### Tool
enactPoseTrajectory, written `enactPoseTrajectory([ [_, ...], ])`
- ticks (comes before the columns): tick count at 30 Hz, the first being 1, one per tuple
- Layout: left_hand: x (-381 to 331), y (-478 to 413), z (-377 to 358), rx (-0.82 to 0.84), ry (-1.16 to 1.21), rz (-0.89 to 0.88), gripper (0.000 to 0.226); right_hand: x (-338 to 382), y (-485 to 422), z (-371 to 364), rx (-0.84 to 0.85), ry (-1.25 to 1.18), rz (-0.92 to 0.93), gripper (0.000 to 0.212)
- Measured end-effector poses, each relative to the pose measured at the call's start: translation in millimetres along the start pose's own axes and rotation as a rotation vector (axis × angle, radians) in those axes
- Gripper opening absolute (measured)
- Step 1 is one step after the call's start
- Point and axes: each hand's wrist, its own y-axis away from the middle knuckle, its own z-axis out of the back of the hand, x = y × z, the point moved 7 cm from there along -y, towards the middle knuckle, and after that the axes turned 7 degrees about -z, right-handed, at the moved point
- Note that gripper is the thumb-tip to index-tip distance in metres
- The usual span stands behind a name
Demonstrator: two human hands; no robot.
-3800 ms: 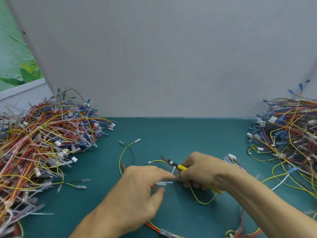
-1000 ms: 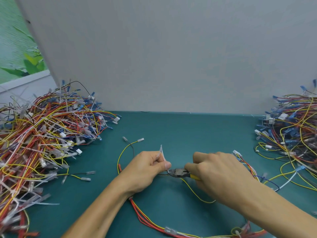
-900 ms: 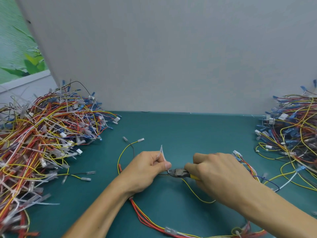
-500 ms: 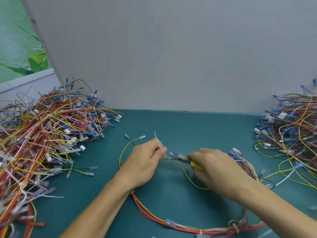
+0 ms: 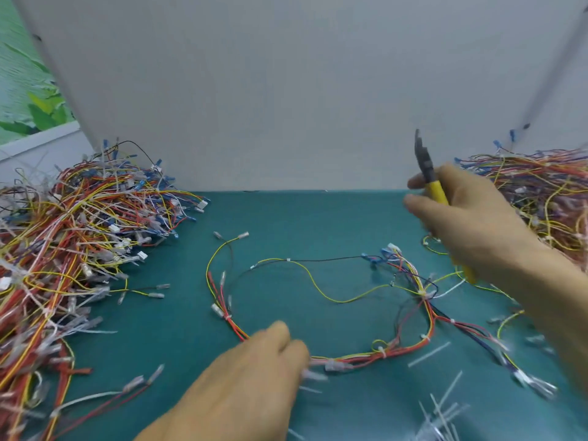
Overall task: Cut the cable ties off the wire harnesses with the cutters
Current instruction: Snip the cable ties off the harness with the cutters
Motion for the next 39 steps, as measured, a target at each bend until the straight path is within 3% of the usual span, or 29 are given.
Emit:
enactPoseTrajectory([
  [4,-3.3,17.0,-33.1,0.039,-0.077,0.121,0.021,-33.2,9.4,11.2,0.04,0.512,-0.083,0.01],
  [6,-9.7,19.6,-38.0,0.064,-0.179,0.039,0.022,-58.9,13.6,7.4,0.106,0.658,-0.177,0.017],
  [10,-9.5,29.1,-20.1,-0.039,-0.114,0.008,0.026,-95.7,19.1,-4.2,0.161,0.736,-0.279,0.029],
  [13,16.9,27.5,-3.7,-0.216,-0.006,0.206,0.014,-108.4,16.4,-11.6,0.14,0.758,-0.326,0.033],
  [15,39.8,28.2,11.1,-0.35,-0.044,0.371,0.024,-115.0,13.9,-17.9,0.152,0.777,-0.365,0.034],
  [21,56.8,0.8,-24.3,0.017,0.086,0.267,0.044,-128.3,9.2,-32.2,0.201,0.826,-0.469,0.041],
  [23,57.7,-3.2,-26.5,-0.009,0.089,0.22,0.032,-128.9,8.3,-34.9,0.214,0.778,-0.499,0.032],
  [27,60.6,-12.4,-16.2,-0.132,-0.02,0.148,0.016,-116.5,-2.7,-27.3,0.126,0.532,-0.503,0.018],
  [30,67.9,-16.6,3.8,-0.266,-0.005,0.111,0.007,-97.0,-19.7,-6.7,-0.019,0.089,-0.473,0.021],
  [32,77.1,-17.5,22.4,-0.374,0.05,0.134,0.02,-88.5,-29.2,4.2,-0.065,-0.301,-0.534,0.024],
  [35,88.9,-16.6,52.2,-0.536,0.102,0.195,0.016,-74.1,-36.2,5.8,0.002,-0.808,-0.665,0.022],
  [39,90.3,-13.0,79.1,-0.688,0.1,0.164,0.016,-60.9,-37.6,4.6,0.093,-1.088,-0.666,0.018],
])
